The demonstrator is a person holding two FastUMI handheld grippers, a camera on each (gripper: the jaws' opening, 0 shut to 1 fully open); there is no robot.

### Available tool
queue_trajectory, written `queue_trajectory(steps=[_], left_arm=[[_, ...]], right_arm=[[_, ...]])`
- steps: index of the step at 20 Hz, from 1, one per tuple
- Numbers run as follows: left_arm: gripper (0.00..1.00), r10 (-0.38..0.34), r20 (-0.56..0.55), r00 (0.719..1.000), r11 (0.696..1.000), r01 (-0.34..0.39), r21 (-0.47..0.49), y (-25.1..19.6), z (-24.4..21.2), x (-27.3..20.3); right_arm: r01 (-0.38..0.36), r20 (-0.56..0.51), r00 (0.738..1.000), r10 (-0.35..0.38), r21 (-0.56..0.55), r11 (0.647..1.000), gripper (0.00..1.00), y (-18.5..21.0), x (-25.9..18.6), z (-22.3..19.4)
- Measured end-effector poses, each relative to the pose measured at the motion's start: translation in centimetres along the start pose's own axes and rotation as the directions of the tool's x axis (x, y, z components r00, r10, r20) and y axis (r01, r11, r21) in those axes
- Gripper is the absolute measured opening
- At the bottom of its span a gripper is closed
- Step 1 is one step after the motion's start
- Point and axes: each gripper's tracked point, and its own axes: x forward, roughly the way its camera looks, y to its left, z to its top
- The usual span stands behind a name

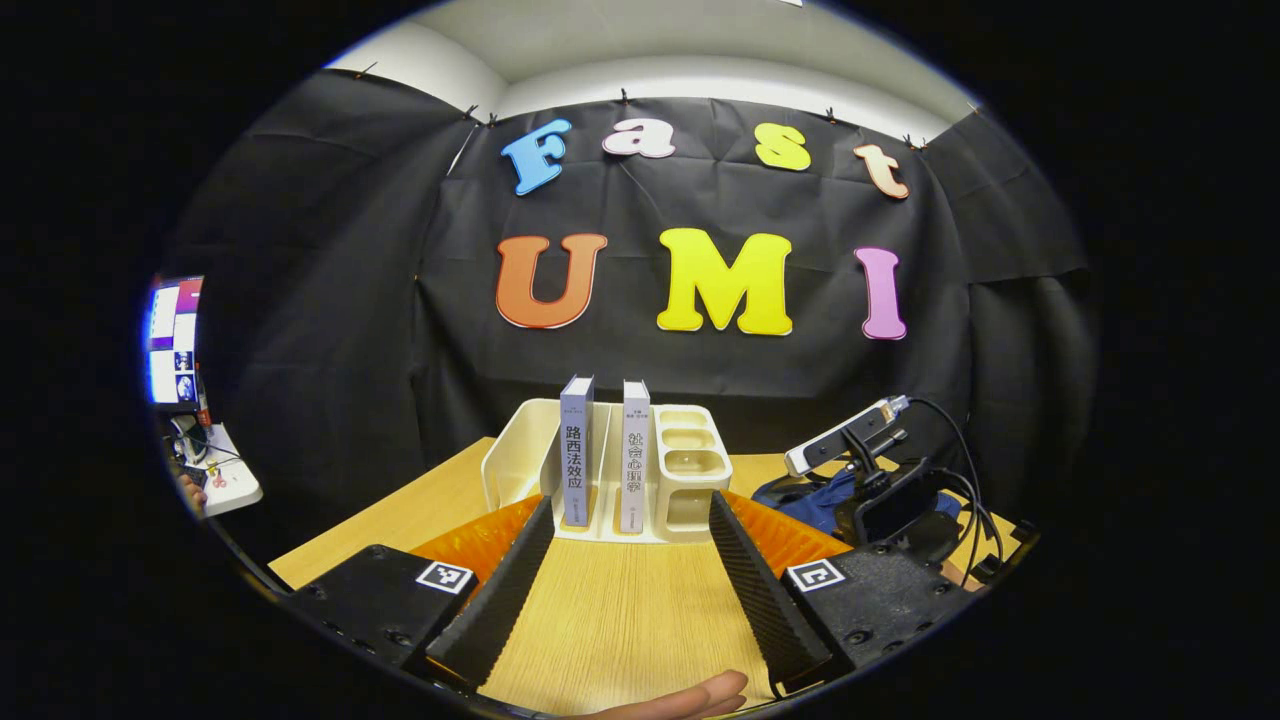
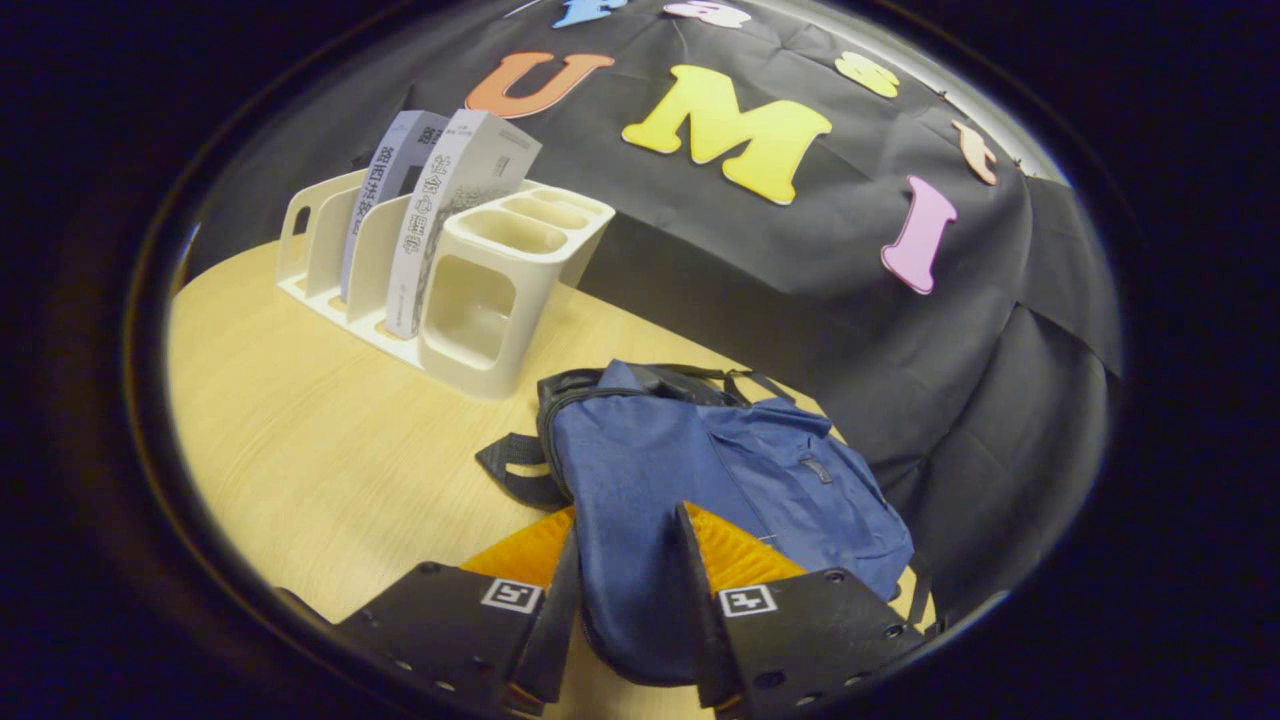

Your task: Open the schoolbag, grab two books from the bookshelf and put them into the schoolbag.

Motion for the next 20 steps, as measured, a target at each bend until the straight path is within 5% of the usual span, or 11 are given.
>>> queue_trajectory(steps=[1, 2, 3, 5, 8, 15, 20], left_arm=[[0.98, -0.003, -0.001, 1.000, 1.000, 0.003, 0.004, -0.1, 0.0, 0.0], [0.98, -0.003, -0.002, 1.000, 1.000, 0.003, 0.008, -0.1, -0.1, 0.0], [0.98, -0.003, -0.001, 1.000, 1.000, 0.003, 0.008, -0.2, -0.1, 0.0], [0.98, -0.002, -0.008, 1.000, 1.000, 0.002, 0.005, -0.4, -0.3, 0.4], [0.98, 0.009, -0.005, 1.000, 1.000, -0.009, 0.003, -0.6, -0.4, 0.7], [0.98, 0.047, -0.036, 0.998, 0.999, -0.046, 0.023, -0.2, -1.7, 2.4], [0.99, 0.044, -0.103, 0.994, 0.997, -0.050, -0.058, 0.9, -3.2, 4.6]], right_arm=[[-0.014, -0.003, 1.000, 0.014, 0.008, 1.000, 0.53, 0.2, 0.2, -0.1], [-0.024, 0.011, 1.000, 0.024, 0.017, 1.000, 0.36, 0.3, 0.2, 0.1], [-0.024, 0.024, 0.999, 0.023, 0.024, 0.999, 0.35, 0.1, 0.3, 0.3], [-0.033, 0.023, 0.999, 0.032, 0.038, 0.999, 0.10, -0.2, 0.1, 0.3], [-0.083, 0.008, 0.997, 0.083, 0.093, 0.992, 0.00, -0.6, 0.2, 0.5], [-0.254, 0.048, 0.967, 0.249, 0.202, 0.946, 0.00, -3.9, -0.8, 3.5], [-0.295, 0.092, 0.955, 0.282, 0.187, 0.937, 0.00, -8.1, -0.9, 5.8]])
